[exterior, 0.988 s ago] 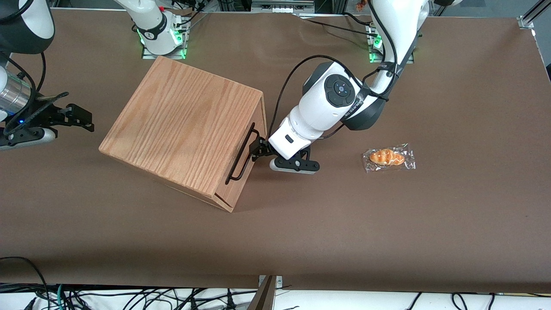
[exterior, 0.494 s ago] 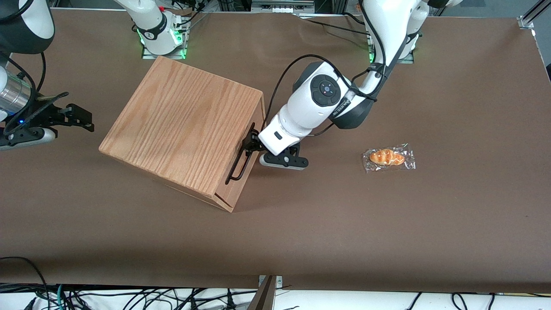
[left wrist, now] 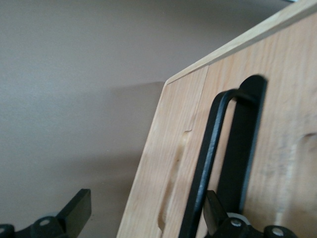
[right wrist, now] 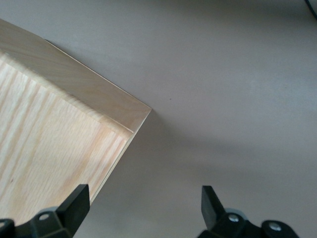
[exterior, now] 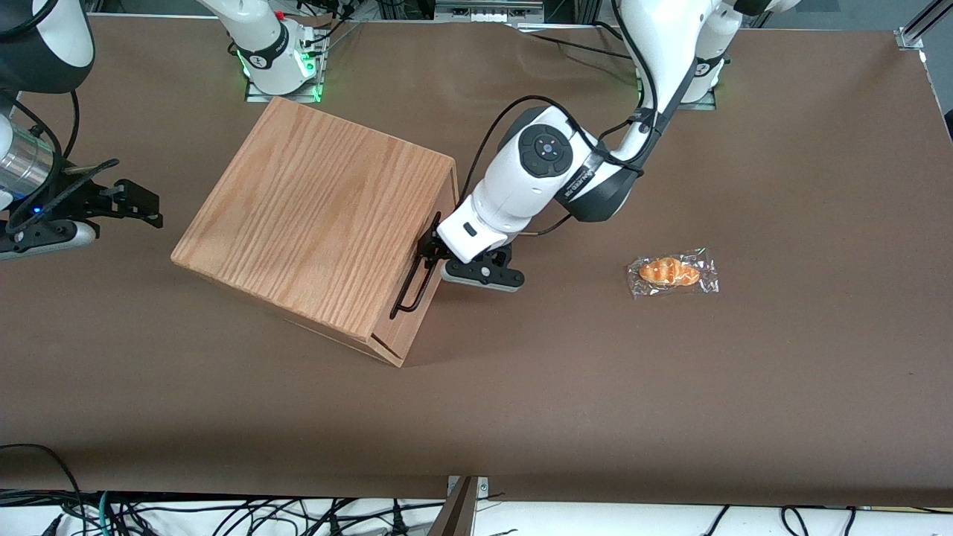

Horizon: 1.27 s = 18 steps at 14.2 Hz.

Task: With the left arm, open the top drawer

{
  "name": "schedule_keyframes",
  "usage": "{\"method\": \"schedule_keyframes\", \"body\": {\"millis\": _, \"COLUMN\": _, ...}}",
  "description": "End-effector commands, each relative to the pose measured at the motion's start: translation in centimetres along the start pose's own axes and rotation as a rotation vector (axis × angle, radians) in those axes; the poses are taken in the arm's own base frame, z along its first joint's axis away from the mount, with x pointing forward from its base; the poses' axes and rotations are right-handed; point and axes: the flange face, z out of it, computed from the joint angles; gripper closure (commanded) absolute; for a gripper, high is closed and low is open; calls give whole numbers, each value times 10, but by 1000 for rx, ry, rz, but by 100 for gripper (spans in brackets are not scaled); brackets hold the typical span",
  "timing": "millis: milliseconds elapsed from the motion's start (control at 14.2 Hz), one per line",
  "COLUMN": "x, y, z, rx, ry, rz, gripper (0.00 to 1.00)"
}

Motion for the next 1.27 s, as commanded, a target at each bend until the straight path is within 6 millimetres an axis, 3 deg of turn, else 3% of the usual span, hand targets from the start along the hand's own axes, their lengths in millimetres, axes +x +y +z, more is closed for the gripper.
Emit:
{"method": "schedule_keyframes", "body": {"millis": 0, "x": -4, "y": 8, "z": 11, "rx": 45, "ry": 21, "rz": 67, "gripper": 0}}
{"method": "schedule_keyframes", "body": {"millis": 1199, "x": 8, "y": -4, "z": 1, "rx": 56, "ry": 32, "rz": 142, "gripper": 0}}
